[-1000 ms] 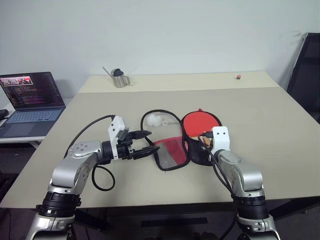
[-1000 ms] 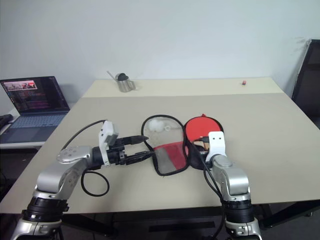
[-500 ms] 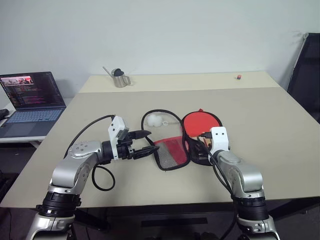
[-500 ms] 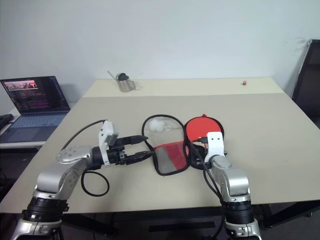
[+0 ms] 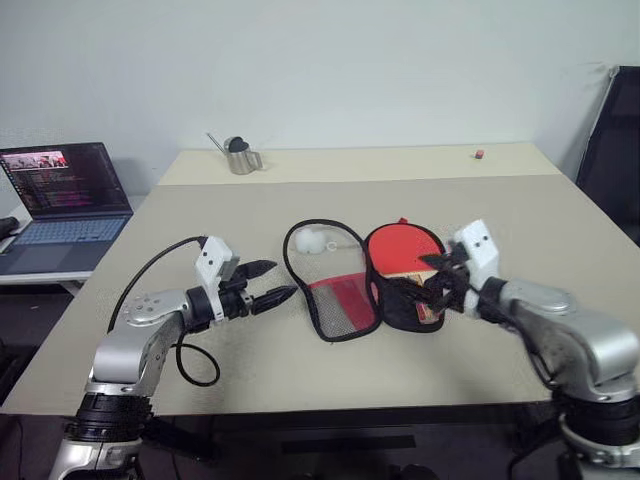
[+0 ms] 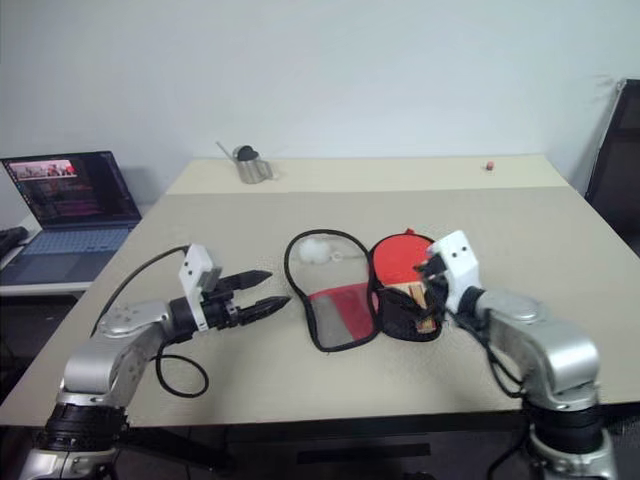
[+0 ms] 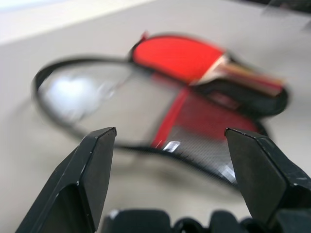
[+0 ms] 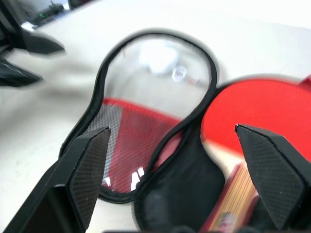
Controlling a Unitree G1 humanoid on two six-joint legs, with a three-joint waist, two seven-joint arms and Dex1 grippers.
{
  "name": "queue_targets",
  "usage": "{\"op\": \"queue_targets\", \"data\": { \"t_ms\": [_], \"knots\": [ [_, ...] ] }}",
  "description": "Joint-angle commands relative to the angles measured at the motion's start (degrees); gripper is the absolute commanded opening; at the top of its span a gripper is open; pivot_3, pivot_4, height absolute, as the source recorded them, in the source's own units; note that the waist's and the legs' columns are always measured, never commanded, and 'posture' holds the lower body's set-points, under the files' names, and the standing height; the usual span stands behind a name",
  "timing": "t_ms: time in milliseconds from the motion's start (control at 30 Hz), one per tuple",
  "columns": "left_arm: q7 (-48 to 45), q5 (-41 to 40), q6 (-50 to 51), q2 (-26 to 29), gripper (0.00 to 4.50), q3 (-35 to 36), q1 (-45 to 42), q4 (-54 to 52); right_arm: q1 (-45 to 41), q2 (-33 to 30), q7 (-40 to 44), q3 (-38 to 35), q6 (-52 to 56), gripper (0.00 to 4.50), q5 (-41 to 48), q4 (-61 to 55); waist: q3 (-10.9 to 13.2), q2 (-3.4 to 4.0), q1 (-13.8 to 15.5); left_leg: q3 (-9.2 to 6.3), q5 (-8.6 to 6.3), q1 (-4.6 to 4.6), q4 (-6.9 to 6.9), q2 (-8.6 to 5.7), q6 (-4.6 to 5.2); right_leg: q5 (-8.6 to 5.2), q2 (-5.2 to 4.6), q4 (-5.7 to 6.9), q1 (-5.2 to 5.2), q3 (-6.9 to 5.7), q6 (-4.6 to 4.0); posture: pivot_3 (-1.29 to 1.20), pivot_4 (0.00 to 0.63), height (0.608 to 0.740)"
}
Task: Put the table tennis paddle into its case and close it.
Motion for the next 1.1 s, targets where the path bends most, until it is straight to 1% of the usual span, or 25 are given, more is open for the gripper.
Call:
{"op": "queue_targets", "data": {
  "t_ms": [33,133,200,267,367,467,600,667,867,1100],
  "knots": [
    [1.32,3.87,-2.08,1.51,3.90,-0.74,-1.92,3.69,-2.41,-4.66,6.62,-3.48,-1.50,4.48,5.57,0.24,0.01,-0.03,0.02,-0.01,0.00,0.00,-0.01,0.00,0.00,0.00,0.01,-0.01,0.00,-0.03,0.00,0.00,0.150,0.740],
    [1.78,5.92,-2.50,1.10,3.90,-1.74,-3.77,7.27,-2.41,-8.36,9.78,-3.54,-2.54,4.48,7.34,1.03,0.09,-0.14,0.07,-0.01,-0.01,-0.02,-0.02,0.02,0.00,0.00,0.00,-0.04,0.00,-0.03,0.00,0.00,0.150,0.740],
    [2.22,8.45,-3.59,0.70,3.90,-3.39,-6.43,12.07,-1.46,-11.18,12.83,-2.94,-3.49,4.48,8.37,0.71,0.11,-0.18,0.23,-0.02,-0.01,-0.06,-0.01,0.02,0.00,0.00,-0.03,-0.06,0.00,-0.05,0.00,0.00,0.150,0.740],
    [2.02,9.81,-4.63,0.48,3.90,-4.35,-8.17,15.33,-0.84,-12.61,14.34,-2.44,-4.17,4.48,9.16,0.47,0.13,-0.24,0.33,-0.02,-0.01,-0.07,0.00,-0.02,0.01,0.01,-0.07,-0.08,0.01,-0.06,0.02,0.00,0.150,0.740],
    [0.73,12.30,-8.15,-0.77,3.90,-6.42,-12.25,23.09,-0.17,-14.13,15.09,-2.15,-5.18,4.48,9.54,0.70,0.15,-0.27,0.32,-0.01,-0.01,-0.07,0.00,-0.01,0.01,0.01,-0.07,-0.10,0.02,-0.07,0.02,0.00,0.150,0.740],
    [0.30,14.58,-11.12,-3.23,3.90,-8.39,-16.46,31.30,0.12,-15.40,15.29,-2.21,-6.44,4.48,8.86,1.42,0.19,-0.35,0.35,-0.02,-0.01,-0.09,0.01,-0.03,0.01,0.01,-0.08,-0.10,0.01,-0.09,0.02,0.00,0.150,0.740],
    [-0.86,16.35,-14.32,-6.91,3.90,-9.82,-20.29,38.33,0.68,-16.43,14.78,-3.05,-6.48,4.48,9.52,0.99,0.23,-0.41,0.52,-0.04,0.00,-0.10,0.02,-0.04,0.00,0.01,-0.11,-0.10,0.02,-0.10,0.03,0.00,0.150,0.740],
    [-0.85,17.20,-15.84,-9.11,3.90,-10.21,-22.17,41.92,1.28,-16.65,14.25,-3.55,-6.47,4.48,9.69,0.64,0.22,-0.44,1.19,-0.06,0.00,-0.10,0.04,-0.06,0.00,0.02,-0.13,-0.10,0.06,-0.16,0.04,0.00,0.150,0.740],
    [-2.04,18.29,-19.68,-15.08,3.90,-10.49,-28.70,48.13,2.43,-17.53,12.70,-5.19,-6.32,4.48,10.59,0.05,0.25,-0.49,3.19,-0.08,0.02,-0.17,0.12,-0.14,0.02,0.07,-0.21,-0.10,0.12,-0.31,0.13,0.00,0.150,0.740],
    [-5.77,19.37,-23.29,-19.49,3.90,-11.35,-36.78,52.12,3.23,-18.70,10.98,-7.82,-6.23,4.48,11.75,0.10,0.46,-0.86,2.60,-0.08,0.15,-0.69,0.31,-0.16,-0.18,0.11,-0.21,-0.15,-0.19,-0.43,0.17,0.00,0.150,0.740]
  ]
}}
